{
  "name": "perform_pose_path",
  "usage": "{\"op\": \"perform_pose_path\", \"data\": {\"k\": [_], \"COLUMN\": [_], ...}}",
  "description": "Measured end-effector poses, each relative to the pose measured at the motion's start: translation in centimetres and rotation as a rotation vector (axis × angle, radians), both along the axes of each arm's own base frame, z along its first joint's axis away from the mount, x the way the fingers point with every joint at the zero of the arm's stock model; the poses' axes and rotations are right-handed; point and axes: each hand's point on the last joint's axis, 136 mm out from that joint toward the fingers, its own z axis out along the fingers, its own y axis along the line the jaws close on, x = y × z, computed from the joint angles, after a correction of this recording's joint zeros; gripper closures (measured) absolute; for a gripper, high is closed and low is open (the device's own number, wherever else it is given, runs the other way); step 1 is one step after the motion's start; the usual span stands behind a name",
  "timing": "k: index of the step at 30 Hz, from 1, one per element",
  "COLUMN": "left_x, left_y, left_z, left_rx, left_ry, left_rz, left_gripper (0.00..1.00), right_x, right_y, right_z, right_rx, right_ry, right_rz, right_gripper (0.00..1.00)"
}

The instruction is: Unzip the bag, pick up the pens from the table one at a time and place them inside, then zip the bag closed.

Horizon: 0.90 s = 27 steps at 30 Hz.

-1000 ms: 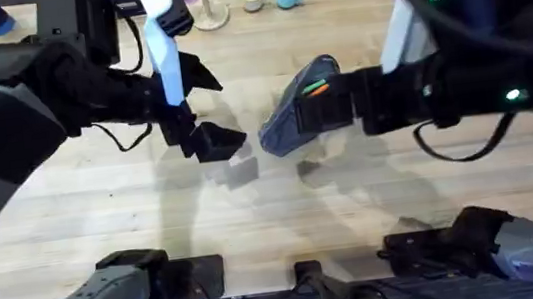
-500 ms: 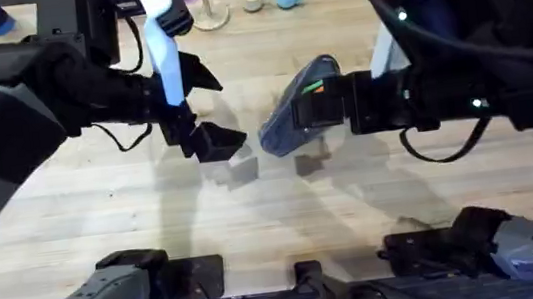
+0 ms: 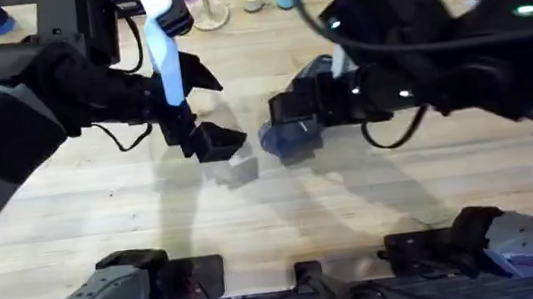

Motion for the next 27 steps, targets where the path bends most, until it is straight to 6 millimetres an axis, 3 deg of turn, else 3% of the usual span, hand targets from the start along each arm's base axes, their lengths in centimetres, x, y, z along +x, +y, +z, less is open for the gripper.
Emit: {"op": "perform_pose_path", "data": {"k": [1,4,16,18,27], "left_x": [0.0,0.0,0.0,0.0,0.0], "left_y": [0.0,0.0,0.0,0.0,0.0], "left_z": [0.0,0.0,0.0,0.0,0.0], "left_rx": [0.0,0.0,0.0,0.0,0.0], "left_ry": [0.0,0.0,0.0,0.0,0.0], "left_rz": [0.0,0.0,0.0,0.0,0.0], "left_gripper": [0.008,0.008,0.008,0.008,0.008], "right_x": [0.5,1.0,3.1,3.2,3.0], "right_y": [0.5,1.0,2.9,2.9,3.6], "right_z": [-1.2,-2.2,-5.0,-5.5,-5.6], "right_rx": [-0.021,-0.033,-0.035,-0.043,-0.028], "right_ry": [0.018,0.029,0.031,0.039,0.045], "right_rz": [0.006,0.008,0.009,0.009,0.026], "right_gripper": [0.005,0.006,0.026,0.091,0.566]}}
